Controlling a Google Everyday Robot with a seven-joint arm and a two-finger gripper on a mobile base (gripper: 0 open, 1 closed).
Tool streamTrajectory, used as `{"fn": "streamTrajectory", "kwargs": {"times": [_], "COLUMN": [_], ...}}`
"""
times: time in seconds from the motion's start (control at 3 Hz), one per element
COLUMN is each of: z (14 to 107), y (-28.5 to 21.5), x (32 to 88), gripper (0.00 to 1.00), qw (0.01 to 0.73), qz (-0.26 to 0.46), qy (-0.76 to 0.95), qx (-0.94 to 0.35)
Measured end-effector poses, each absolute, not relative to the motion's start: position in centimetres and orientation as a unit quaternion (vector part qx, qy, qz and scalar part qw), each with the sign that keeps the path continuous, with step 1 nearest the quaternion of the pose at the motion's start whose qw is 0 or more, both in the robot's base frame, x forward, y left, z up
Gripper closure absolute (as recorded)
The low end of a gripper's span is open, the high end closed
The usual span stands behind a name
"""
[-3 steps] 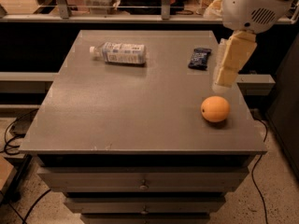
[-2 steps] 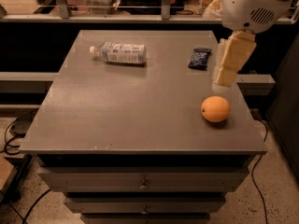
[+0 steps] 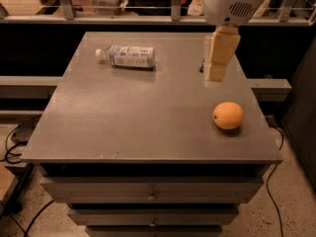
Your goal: Place blue plastic bottle upright
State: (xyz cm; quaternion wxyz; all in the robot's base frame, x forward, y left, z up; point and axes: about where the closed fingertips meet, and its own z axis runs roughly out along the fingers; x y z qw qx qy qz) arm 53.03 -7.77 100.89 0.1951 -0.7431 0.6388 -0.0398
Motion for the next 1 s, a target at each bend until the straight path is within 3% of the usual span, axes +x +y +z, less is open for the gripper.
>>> {"fn": "streamTrajectory", "kwargs": {"times": [1.0], "z": [96.4], "y": [2.5], "x": [61.5], "gripper": [0.0], "qw": [0.159], "qz": [-0.041], "qy": [0.566], "qx": [-0.808]}}
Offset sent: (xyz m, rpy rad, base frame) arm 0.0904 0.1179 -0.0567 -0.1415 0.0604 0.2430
